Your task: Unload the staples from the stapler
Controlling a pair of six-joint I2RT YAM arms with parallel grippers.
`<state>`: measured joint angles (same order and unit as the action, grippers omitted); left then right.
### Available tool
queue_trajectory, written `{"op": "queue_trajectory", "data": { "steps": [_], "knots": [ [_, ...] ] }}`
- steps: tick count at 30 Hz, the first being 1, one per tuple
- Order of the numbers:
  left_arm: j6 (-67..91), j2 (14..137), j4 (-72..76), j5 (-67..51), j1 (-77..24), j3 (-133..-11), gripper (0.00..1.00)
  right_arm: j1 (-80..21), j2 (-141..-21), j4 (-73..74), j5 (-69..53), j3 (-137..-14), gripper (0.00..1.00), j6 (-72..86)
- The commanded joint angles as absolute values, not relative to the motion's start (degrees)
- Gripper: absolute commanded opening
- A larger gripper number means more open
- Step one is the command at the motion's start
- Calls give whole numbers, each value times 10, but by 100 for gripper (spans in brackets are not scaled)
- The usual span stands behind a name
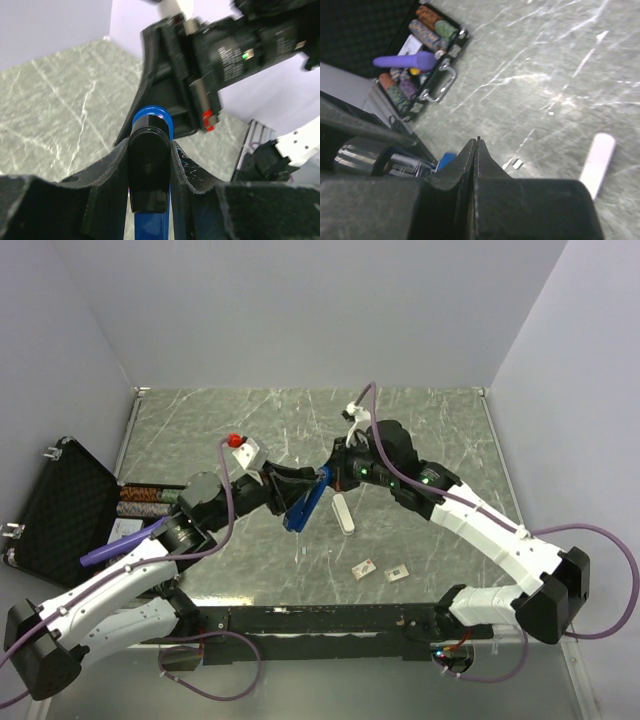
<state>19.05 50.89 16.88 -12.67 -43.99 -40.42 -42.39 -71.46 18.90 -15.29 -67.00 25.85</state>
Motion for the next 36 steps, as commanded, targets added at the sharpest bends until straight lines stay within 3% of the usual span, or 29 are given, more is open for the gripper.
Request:
{"op": "queue_trajectory", "data": {
  "steps": [1, 12, 25, 36],
  "knots": [
    [163, 525, 173, -73, -439, -455, 1, -415, -677, 187, -140, -654, 0, 252],
    [99, 652, 156, -2, -410, -542, 1, -354, -657, 226, -37, -578, 0, 279],
    [138, 927, 104, -4, -205, -707, 1, -352, -653, 181, -69, -513, 0, 306],
    [114, 1164, -46, -2, -166, -925, 1, -354, -644, 153, -97, -482, 0, 310]
  ]
}}
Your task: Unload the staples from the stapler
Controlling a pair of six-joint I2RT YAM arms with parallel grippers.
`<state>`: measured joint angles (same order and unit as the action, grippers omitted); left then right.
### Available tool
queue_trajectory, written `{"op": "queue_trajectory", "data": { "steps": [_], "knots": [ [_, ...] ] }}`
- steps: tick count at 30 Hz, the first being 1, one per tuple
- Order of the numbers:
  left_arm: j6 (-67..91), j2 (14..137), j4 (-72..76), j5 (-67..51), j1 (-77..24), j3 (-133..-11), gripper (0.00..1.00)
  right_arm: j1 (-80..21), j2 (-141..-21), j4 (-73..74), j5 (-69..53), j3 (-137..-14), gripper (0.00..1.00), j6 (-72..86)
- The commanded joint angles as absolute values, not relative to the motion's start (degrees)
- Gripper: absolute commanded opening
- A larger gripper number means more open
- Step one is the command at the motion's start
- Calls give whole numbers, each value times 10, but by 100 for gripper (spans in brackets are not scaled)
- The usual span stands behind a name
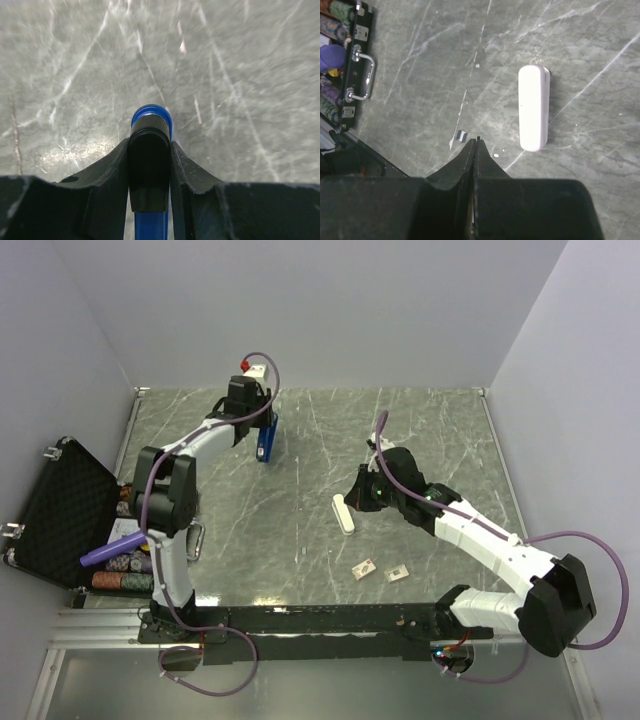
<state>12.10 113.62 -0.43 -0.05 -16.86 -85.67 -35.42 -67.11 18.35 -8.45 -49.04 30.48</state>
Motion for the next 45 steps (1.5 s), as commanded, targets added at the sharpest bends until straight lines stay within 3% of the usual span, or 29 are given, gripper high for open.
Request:
{"op": "queue_trajectory", "data": {
  "steps": [1, 12, 15, 19, 26, 33, 38, 45],
  "knots": [
    [113, 1177, -57, -2, -164, -938, 1, -354, -643, 155, -96, -481, 0, 310],
    [113, 1215, -69, -2, -154, -942, 1, -354, -650, 149, -101, -479, 0, 307],
    [111, 1211, -63, -2, -154, -931, 11, -355, -652, 145, -105, -476, 0, 308],
    [107, 1209, -62, -2, -154, -926, 27, -357, -655, 144, -105, -476, 7, 311],
    [103, 1205, -62, 22, -154, -918, 41, -362, -654, 149, -100, -478, 16, 313],
    [100, 1195, -52, 27, -154, -904, 50, -368, -654, 153, -94, -480, 29, 316],
    [99, 1171, -57, 36, -156, -905, 52, -374, -651, 161, -87, -484, 32, 314],
    [126, 1076, -60, 88, -178, -854, 56, -374, -643, 189, -52, -496, 46, 299]
  ]
}}
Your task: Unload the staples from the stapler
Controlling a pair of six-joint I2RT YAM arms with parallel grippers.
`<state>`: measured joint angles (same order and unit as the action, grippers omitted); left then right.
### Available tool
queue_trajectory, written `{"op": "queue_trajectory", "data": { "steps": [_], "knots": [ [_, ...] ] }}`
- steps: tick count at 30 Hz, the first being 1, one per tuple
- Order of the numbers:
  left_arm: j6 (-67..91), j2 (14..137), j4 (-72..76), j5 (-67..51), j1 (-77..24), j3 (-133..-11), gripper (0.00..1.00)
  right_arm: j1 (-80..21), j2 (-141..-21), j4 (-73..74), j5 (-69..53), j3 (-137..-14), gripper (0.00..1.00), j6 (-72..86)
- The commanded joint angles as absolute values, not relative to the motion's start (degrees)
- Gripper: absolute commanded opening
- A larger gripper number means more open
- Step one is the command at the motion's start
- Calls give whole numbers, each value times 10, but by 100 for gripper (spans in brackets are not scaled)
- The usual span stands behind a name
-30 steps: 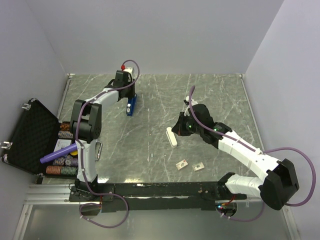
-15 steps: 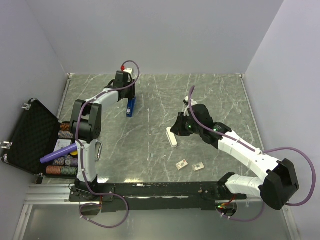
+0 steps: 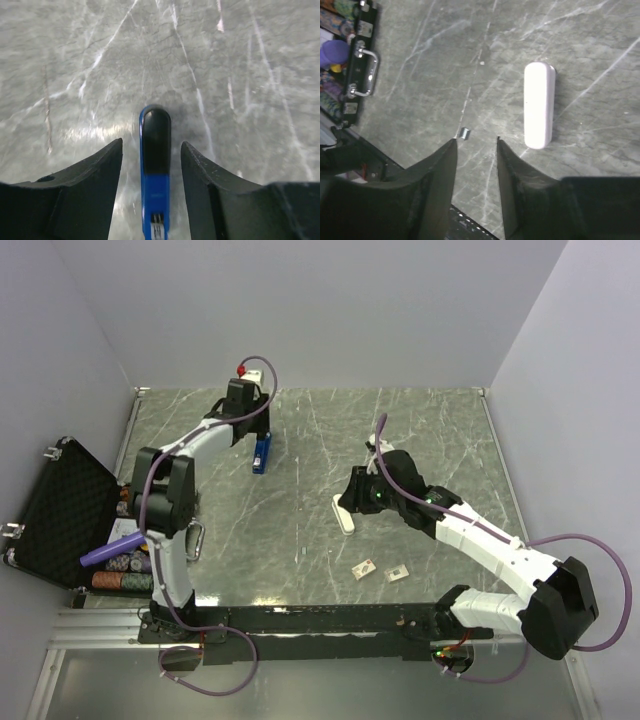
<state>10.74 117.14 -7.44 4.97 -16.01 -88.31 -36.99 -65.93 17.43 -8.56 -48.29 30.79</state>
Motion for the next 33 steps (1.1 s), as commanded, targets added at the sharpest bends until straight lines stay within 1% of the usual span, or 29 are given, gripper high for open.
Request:
{"op": "queue_trajectory", "data": {
  "steps": [1, 5, 9, 14, 15, 16, 17, 18, 20, 23, 26, 31, 33],
  "knots": [
    [134, 1060, -63, 91, -183, -848, 56, -374, -636, 192, -45, -496, 48, 297],
    [168, 1009, -90, 90, -218, -838, 57, -374, -618, 218, 0, -502, 55, 291],
    [194, 969, -121, 101, -274, -831, 57, -367, -599, 240, 39, -502, 62, 290],
    [256, 927, -158, 126, -350, -778, 58, -353, -566, 271, 76, -492, 69, 301],
    [278, 921, -163, 118, -359, -764, 68, -351, -559, 278, 86, -491, 70, 304],
    [300, 918, -163, 100, -367, -750, 70, -348, -553, 285, 93, -490, 71, 307],
    [322, 915, -163, 85, -374, -738, 69, -347, -543, 289, 102, -490, 71, 308],
    [333, 915, -153, 54, -379, -726, 66, -347, -534, 289, 108, -487, 71, 307],
    [358, 918, -152, 40, -396, -718, 63, -345, -512, 286, 118, -481, 72, 307],
    [389, 930, -198, 81, -424, -737, 60, -344, -495, 298, 125, -482, 72, 308],
    [409, 956, -242, 112, -446, -767, 60, -344, -489, 299, 122, -478, 73, 310],
    [451, 1004, -287, 151, -488, -810, 64, -344, -490, 294, 109, -470, 73, 316],
    [465, 1017, -289, 143, -495, -814, 64, -344, -490, 294, 107, -469, 73, 317]
  ]
}}
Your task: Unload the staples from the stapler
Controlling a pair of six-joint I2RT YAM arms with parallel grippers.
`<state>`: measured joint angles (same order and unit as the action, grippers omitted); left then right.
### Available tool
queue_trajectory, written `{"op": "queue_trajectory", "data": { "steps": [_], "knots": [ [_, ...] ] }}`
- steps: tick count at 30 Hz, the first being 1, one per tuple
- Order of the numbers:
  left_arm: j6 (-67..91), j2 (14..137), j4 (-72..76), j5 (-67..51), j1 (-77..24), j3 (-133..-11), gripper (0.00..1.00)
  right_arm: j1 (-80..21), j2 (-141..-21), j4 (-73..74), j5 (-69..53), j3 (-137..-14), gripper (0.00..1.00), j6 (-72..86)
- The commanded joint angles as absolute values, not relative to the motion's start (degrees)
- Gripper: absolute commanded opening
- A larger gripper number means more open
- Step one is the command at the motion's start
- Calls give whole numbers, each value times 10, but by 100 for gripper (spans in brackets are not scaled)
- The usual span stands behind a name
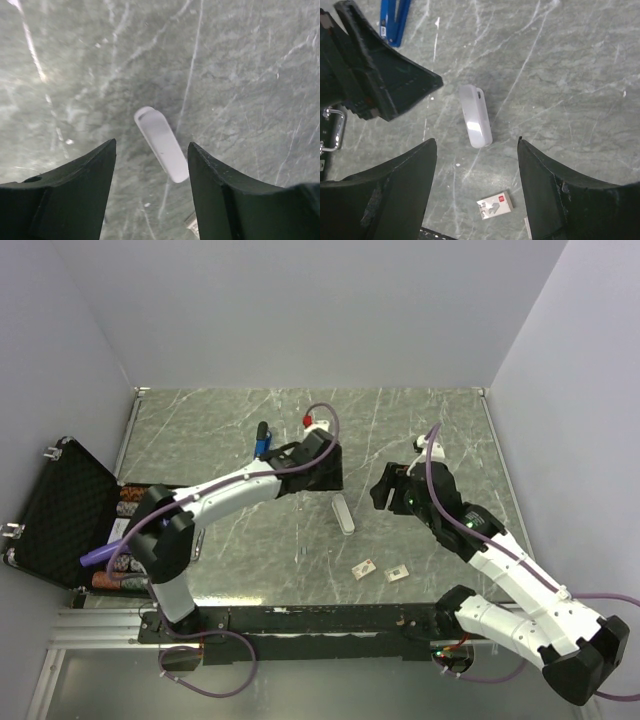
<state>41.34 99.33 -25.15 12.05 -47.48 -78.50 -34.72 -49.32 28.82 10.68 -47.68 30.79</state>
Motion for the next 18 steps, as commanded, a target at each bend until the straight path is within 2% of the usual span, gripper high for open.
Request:
{"op": "queue_trajectory", "data": {
  "steps": [1, 6, 8, 18],
  "knots": [
    [475, 1022, -289, 135, -495, -812, 64, -344, -489, 294, 109, -468, 73, 317],
    [493, 1043, -275, 122, -505, -823, 67, -344, -483, 294, 112, -462, 73, 314],
    [497, 1061, -297, 138, -514, -849, 99, -344, -483, 293, 109, -461, 73, 314],
    [504, 1102, -310, 140, -523, -872, 99, -344, -483, 281, 94, -452, 73, 316]
  ]
}}
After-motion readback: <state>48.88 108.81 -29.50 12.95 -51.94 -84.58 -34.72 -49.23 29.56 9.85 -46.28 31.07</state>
